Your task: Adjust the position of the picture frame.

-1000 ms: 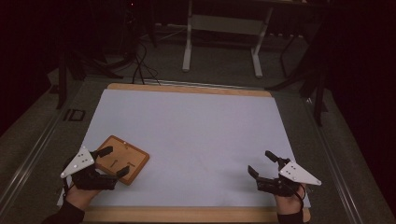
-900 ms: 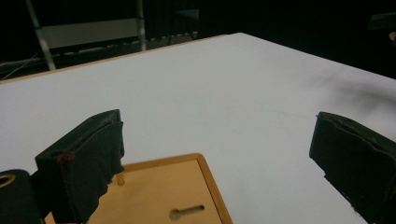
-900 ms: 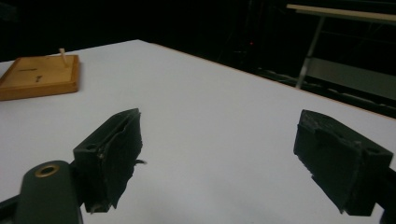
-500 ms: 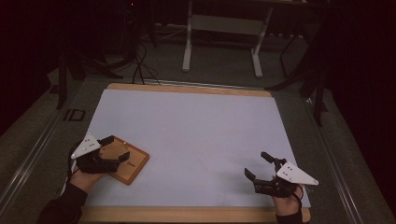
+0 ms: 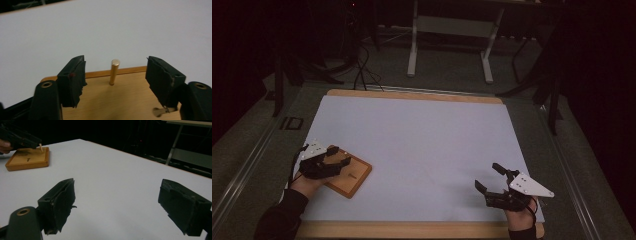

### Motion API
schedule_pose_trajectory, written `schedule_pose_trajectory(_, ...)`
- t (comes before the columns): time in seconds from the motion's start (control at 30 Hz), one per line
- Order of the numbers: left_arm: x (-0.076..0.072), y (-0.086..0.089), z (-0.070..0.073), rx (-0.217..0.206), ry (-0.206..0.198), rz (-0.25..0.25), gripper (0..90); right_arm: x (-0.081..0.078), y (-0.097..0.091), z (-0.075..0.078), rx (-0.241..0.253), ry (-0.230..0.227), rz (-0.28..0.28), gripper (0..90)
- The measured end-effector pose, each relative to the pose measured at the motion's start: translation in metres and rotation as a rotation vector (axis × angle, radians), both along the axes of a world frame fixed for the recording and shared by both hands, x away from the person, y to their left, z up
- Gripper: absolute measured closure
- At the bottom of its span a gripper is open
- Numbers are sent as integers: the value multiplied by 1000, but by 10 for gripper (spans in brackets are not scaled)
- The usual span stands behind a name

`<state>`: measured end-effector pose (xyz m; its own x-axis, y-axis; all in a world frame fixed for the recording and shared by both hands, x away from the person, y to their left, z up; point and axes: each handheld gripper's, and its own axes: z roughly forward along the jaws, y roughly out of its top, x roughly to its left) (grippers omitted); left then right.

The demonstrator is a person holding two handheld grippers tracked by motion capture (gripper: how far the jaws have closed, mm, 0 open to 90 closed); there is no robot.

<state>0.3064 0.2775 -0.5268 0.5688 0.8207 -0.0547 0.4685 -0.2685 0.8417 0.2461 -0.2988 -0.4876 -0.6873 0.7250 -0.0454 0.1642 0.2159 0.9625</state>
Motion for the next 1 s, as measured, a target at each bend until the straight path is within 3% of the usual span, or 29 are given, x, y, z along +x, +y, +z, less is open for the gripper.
schedule_pose_trajectory(0.03, 0, 0, -1, 15, -8, 5, 405, 0, 0, 0, -1, 0, 0, 137)
schedule_pose_trajectory(0.23, 3, -2, -3, 12, -9, -12, 581, 1, 0, -2, 1, 12, 8, 137)
schedule_pose_trajectory(0.37, 6, -2, -6, -5, 16, -25, 658, 1, -1, -2, 1, 12, 9, 137)
schedule_pose_trajectory(0.83, 10, -6, -13, 2, 26, -25, 830, 3, -2, -3, 2, 26, 8, 139)
schedule_pose_trajectory(1.0, 8, -7, -13, 29, 1, -21, 846, 3, -2, -3, 3, 35, 16, 140)
